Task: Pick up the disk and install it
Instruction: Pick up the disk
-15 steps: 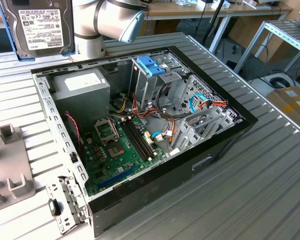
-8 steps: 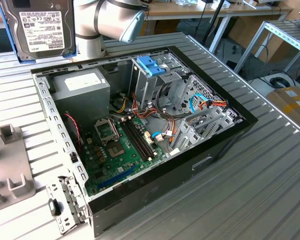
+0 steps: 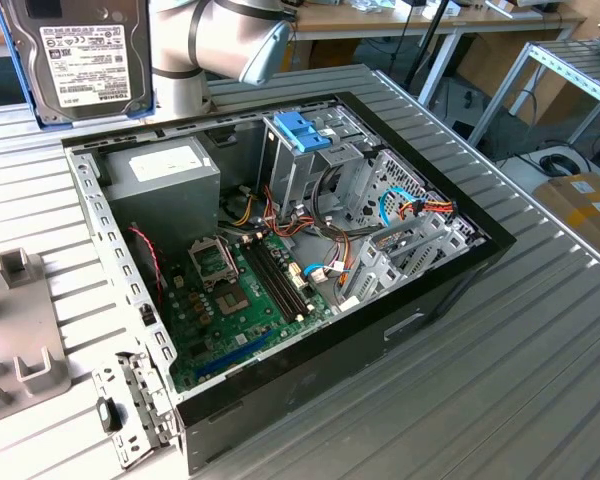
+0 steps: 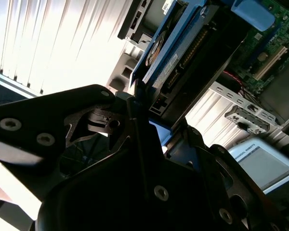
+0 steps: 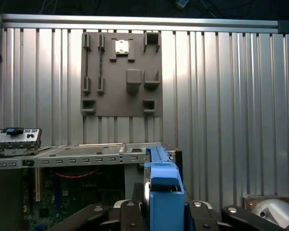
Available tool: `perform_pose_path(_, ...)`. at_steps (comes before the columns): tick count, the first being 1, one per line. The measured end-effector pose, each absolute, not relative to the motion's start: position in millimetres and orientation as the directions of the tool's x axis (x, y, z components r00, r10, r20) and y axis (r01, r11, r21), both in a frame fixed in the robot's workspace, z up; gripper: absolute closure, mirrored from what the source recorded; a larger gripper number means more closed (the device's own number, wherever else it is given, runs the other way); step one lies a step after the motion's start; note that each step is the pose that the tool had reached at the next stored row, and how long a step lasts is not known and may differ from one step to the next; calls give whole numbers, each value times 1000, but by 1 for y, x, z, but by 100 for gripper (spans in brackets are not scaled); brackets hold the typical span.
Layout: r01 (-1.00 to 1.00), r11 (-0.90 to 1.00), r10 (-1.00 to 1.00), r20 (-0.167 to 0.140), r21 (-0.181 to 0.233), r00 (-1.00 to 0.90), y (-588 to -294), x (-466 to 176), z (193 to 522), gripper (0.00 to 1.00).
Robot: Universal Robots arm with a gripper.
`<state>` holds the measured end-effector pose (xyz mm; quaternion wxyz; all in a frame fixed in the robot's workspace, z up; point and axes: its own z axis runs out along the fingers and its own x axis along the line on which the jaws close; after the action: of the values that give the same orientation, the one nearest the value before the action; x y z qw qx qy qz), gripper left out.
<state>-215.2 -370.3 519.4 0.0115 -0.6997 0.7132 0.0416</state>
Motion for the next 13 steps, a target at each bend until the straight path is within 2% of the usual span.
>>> perform_pose_path(13, -999, 17, -997, -75, 43, -21, -378, -215, 519, 63)
